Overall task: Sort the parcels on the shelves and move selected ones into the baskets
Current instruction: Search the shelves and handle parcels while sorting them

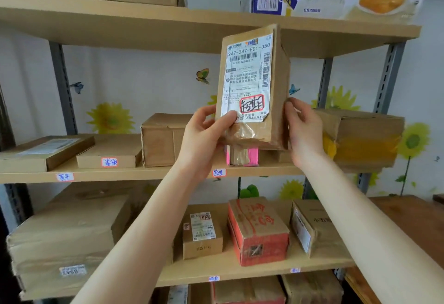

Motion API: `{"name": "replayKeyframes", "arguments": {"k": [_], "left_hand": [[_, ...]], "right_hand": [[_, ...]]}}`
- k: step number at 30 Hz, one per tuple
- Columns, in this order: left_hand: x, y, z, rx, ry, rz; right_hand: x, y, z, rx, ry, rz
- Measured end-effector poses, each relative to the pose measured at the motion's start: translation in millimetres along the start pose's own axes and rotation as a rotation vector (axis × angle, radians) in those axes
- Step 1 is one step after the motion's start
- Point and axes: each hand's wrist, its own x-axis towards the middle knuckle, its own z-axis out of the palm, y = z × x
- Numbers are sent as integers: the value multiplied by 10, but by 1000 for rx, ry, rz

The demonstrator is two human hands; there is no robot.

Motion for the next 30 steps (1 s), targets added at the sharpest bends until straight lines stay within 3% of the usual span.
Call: {"name": "replayKeyframes", "arguments": {"k": [4, 17, 30], "left_hand": [[-187, -241, 179, 38, -100, -72], [-1021, -1675, 1192, 97, -625, -453], [-3215, -3020, 3105, 121, -1066, -817]], "right_hand": [[-225, 171, -366, -71, 183, -147], [-1691, 721, -1999, -65, 509, 352], [-3548, 806, -4518, -139, 888, 583]]}}
